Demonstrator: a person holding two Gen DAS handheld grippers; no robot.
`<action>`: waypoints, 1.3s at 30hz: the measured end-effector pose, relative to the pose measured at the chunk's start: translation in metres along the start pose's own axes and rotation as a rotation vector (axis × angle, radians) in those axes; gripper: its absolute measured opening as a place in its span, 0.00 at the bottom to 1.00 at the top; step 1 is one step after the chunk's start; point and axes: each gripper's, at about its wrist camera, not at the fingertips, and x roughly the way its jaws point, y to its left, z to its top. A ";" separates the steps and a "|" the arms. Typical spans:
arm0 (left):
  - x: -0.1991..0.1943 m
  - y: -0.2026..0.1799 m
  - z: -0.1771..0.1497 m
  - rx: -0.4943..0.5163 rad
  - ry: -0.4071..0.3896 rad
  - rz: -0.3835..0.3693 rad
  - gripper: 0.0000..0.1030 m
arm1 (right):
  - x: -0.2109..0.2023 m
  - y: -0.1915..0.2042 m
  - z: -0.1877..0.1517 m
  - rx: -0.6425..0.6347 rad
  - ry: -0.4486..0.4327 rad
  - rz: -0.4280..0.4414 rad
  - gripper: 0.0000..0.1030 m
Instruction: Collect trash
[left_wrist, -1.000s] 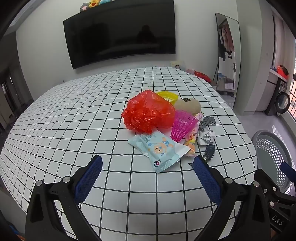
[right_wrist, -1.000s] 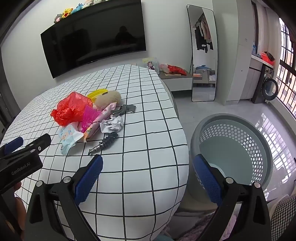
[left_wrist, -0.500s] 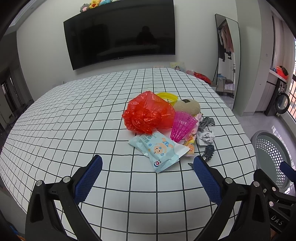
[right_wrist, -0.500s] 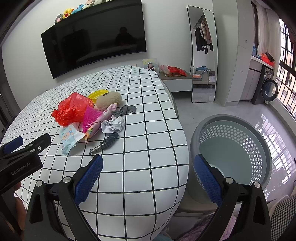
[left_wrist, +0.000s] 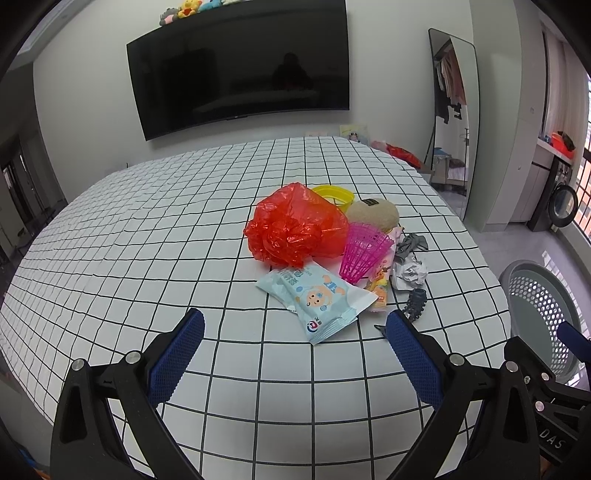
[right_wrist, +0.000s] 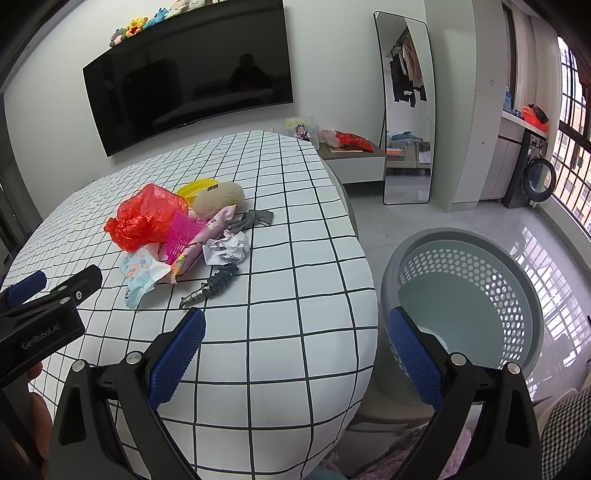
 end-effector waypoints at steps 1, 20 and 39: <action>0.000 0.000 0.000 0.000 0.000 0.000 0.94 | 0.000 0.000 0.000 0.000 0.000 0.000 0.92; 0.001 0.001 0.003 -0.003 -0.001 0.002 0.94 | 0.000 0.001 0.000 -0.001 -0.003 0.001 0.92; 0.002 0.002 0.000 -0.006 -0.003 0.006 0.94 | 0.000 0.000 -0.001 0.009 -0.005 0.027 0.92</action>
